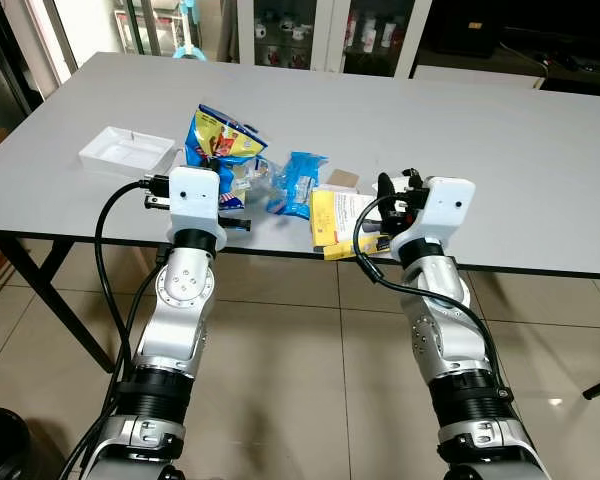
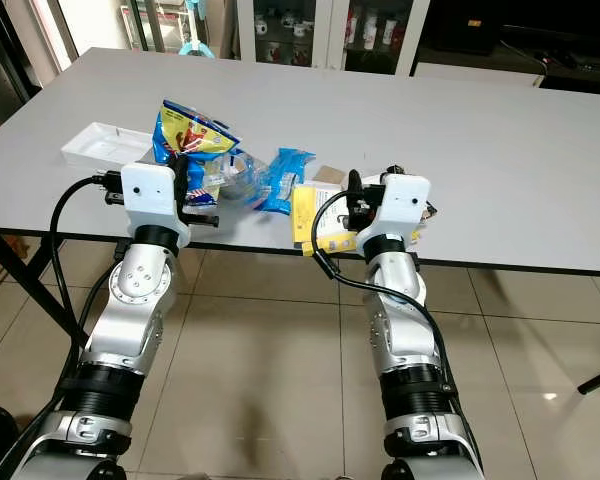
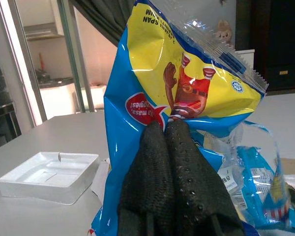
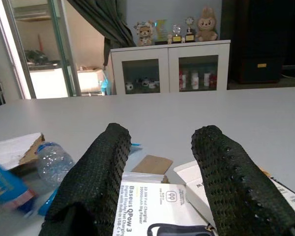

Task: Picking trash to rubbish bin

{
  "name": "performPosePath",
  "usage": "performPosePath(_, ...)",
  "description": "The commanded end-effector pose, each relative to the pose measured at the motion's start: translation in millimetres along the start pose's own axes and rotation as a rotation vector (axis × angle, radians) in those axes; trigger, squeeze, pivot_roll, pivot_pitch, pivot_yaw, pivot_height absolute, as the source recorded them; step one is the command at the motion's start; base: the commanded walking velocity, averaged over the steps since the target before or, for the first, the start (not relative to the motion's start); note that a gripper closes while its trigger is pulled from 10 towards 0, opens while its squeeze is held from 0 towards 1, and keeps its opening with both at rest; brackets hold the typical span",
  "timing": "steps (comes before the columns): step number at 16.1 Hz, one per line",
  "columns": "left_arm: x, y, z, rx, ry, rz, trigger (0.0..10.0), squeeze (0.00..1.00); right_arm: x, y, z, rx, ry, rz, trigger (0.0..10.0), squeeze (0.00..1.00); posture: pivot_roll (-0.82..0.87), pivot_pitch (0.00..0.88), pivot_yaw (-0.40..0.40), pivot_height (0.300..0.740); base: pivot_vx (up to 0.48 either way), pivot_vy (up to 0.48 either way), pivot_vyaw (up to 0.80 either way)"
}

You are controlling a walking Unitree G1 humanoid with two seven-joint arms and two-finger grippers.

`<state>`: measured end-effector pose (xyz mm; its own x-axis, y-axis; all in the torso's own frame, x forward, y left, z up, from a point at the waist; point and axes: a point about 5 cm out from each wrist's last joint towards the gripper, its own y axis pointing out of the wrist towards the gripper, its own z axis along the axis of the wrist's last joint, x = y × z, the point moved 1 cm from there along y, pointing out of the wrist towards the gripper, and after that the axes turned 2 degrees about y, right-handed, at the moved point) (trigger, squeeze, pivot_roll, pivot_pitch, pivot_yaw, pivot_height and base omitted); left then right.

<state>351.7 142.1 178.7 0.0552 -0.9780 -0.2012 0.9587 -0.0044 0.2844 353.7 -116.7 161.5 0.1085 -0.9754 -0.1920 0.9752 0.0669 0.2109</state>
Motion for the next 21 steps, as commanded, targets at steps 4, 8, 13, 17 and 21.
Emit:
performPosePath(4,6.3,0.9,3.2,0.009,0.004,-0.008,10.0,0.0,1.5,-1.2,-2.5,-0.005,0.002,-0.006,10.0,0.0,0.01,0.009,-0.077,0.74,-0.065,0.0,0.0)
performPosePath(8,8.0,0.4,2.7,0.008,0.004,-0.012,10.0,0.0,-0.5,-0.8,-3.6,-0.011,0.007,0.002,10.0,0.0,0.02,0.0,-0.08,0.74,-0.268,0.0,0.0)
performPosePath(13,9.4,0.1,2.9,0.01,0.0,-0.019,10.0,0.0,-1.5,-1.4,-5.8,-0.02,0.008,0.006,10.0,0.0,0.02,0.0,-0.077,0.74,-0.413,0.0,0.0)
performPosePath(17,11.2,0.1,3.1,0.01,0.001,-0.027,10.0,0.0,-2.2,-2.3,-7.1,-0.025,0.009,0.01,10.0,0.0,0.01,0.0,-0.076,0.74,-0.382,0.0,0.0)
performPosePath(21,11.9,-0.1,2.4,0.006,0.001,-0.029,10.0,0.0,-1.8,-3.0,-8.8,-0.034,0.009,0.011,10.0,0.0,0.01,0.001,-0.076,0.74,-0.379,0.0,0.0)
